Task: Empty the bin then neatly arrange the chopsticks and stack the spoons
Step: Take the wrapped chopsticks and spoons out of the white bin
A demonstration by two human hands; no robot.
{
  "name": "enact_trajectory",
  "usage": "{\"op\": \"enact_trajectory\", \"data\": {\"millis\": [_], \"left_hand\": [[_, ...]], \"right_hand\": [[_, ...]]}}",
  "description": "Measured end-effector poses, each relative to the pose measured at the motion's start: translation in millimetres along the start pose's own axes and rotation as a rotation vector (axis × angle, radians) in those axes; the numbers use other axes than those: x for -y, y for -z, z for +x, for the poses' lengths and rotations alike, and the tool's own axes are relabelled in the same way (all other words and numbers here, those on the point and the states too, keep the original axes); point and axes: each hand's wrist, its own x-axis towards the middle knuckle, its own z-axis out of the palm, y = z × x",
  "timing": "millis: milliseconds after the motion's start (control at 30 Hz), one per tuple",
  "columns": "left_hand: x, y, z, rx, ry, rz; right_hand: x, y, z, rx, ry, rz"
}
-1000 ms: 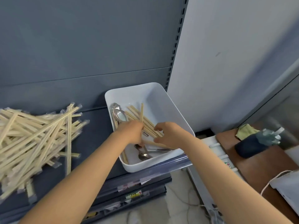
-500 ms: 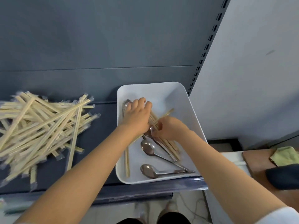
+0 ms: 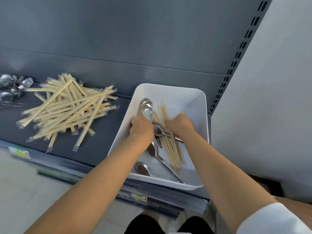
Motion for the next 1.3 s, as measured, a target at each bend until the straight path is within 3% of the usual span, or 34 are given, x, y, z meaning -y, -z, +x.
{"op": "enact_trajectory", "data": {"millis": [267,400,500,600,733,833,933,1033,1133,1300], "left_hand": [[10.1,15.1,-19.7,0.165,0.135,-0.347],[22.7,10.8,-20.1,-0.04,0.155,-0.62],[24.6,9.5,-17.8,-0.176,0.127,-0.823],[18.5,7.7,-9.5,-0.193,0.118,-0.998],[11.0,3.4,6.0,-0.136,0.066,-0.942],[8.8,4.1,10.8,-0.192,0.05,-1.015],[9.2,17.7,5.2,-0.412,0.003,-1.33],[8.4,38.3,-1.7,-0.552,-0.027,-1.618],[1.9,51.4,-0.3,-0.384,0.045,-1.895],[-6.6,48.9,7.9,-0.095,0.07,-1.757]], "right_hand": [[-2.4,1.0,-1.5,0.048,-0.035,0.129],[5.8,-2.2,-3.7,-0.035,0.031,0.165],[15.3,-1.7,-5.9,-0.043,0.089,0.371],[21.1,0.5,-10.0,-0.015,0.153,0.605],[21.6,7.4,-11.2,-0.069,0.303,0.642],[21.3,19.0,-15.4,-0.164,0.499,0.658],[27.1,33.1,-18.5,-0.202,0.635,0.709],[31.2,35.7,-13.8,-0.062,0.562,0.712],[30.3,28.7,-12.6,0.194,0.414,0.739],[21.4,23.5,-8.9,0.335,0.374,0.568]]}}
